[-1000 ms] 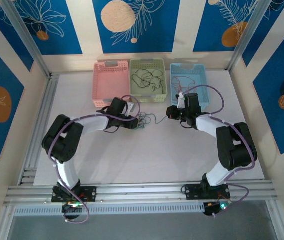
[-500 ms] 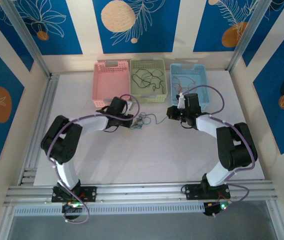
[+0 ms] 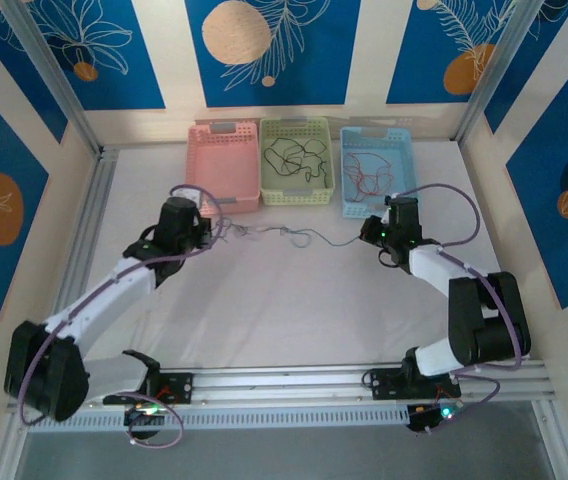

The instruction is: Untangle the cables

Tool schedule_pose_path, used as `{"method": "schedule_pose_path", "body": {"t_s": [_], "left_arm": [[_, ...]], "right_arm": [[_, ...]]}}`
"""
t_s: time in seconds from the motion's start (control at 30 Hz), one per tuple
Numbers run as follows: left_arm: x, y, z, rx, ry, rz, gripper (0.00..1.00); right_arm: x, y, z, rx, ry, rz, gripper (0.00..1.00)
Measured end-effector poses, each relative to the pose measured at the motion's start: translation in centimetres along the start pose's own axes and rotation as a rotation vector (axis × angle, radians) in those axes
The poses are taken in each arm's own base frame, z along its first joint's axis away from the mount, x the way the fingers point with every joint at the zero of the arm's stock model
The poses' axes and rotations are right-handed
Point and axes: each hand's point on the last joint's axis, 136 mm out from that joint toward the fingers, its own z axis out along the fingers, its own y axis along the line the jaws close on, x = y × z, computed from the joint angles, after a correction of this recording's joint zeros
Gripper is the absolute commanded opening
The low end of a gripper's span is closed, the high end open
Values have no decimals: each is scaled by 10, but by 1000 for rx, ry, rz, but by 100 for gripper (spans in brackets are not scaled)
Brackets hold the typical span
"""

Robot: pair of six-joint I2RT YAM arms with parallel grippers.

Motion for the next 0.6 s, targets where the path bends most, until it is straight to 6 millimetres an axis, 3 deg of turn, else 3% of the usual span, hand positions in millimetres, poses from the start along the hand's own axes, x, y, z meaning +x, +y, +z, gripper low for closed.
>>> {"method": "schedule_pose_path", "body": {"t_s": [0.1, 0.2, 0.6], "left_arm": [[-4, 27, -17, -76, -33, -31, 0], [-11, 41, -30, -112, -73, -55, 0], [-11, 53, -50, -133, -118, -101, 0]], "right_arm": [[-3, -13, -4, 53, -30, 34, 0], [-4, -22, -7, 81, -45, 59, 0], [-7, -37, -9, 123, -61, 116, 0]]}}
